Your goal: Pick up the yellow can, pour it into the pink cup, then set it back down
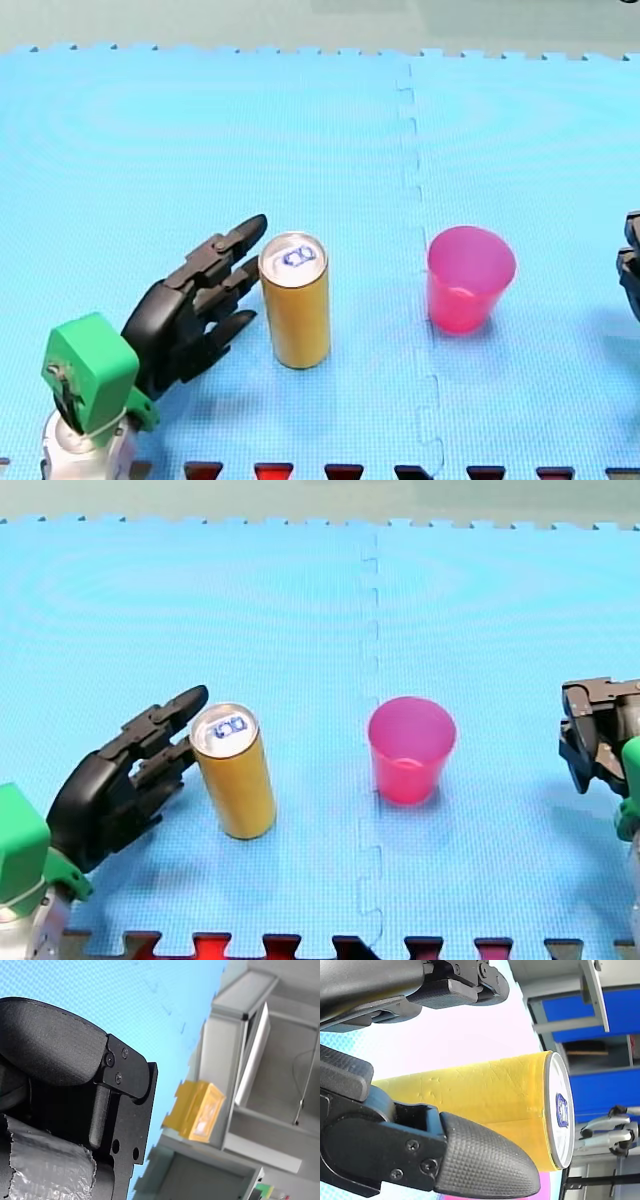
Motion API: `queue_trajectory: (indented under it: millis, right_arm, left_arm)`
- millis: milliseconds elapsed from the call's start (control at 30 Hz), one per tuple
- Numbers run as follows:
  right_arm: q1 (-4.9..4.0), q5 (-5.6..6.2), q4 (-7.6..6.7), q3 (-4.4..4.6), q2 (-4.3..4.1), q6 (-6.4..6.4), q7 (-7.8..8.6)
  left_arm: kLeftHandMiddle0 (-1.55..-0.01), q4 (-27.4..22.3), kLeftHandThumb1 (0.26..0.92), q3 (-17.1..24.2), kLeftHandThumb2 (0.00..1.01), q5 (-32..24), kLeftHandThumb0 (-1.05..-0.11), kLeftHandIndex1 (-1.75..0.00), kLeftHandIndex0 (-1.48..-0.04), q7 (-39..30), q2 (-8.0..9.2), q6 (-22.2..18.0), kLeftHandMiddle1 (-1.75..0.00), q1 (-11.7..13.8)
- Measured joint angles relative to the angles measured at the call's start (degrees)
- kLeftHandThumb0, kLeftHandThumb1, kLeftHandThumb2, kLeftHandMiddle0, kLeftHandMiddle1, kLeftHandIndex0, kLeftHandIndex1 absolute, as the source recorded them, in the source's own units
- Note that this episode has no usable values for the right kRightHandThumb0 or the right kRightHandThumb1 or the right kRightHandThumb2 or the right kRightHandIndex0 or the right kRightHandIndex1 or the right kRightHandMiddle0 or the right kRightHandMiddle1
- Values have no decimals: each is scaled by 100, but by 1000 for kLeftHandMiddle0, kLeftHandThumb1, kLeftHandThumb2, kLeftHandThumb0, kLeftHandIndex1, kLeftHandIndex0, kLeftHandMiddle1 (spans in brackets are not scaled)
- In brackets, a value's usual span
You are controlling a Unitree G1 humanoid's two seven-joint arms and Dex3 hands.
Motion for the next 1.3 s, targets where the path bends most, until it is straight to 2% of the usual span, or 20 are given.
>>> queue_trajectory:
  millis: [500, 667, 900, 1033, 1167, 1300]
  right_arm:
    - [23, -5, -33, 9, -30, -6, 0]
    - [28, -5, -41, 13, -29, -9, 0]
    - [41, -5, -48, 16, -29, -28, 1]
    - [49, -7, -56, 21, -29, -33, -1]
    - [53, -10, -62, 24, -27, -33, -8]
    - [54, -15, -70, 31, -24, -33, -27]
  left_arm:
    - [-282, 36, 910, 41, 50, -52, -1048, 0, -285, -237, 17, 345, 0, -72]
    - [-264, 157, 895, 41, 28, -35, -1048, 0, -270, -407, 82, 445, 0, -143]
    - [-214, 403, 822, 47, 0, -24, -1048, 0, -254, -609, 167, 542, 0, -330]
    - [-179, 506, 757, 56, 0, -14, -1048, 0, -231, -617, 176, 562, 0, -435]
    - [-149, 601, 691, 50, -1, 74, -1047, 0, -211, -480, 174, 581, 0, -503]
    - [-136, 640, 657, 45, 0, 125, -1010, 0, -201, -340, 164, 662, 0, -532]
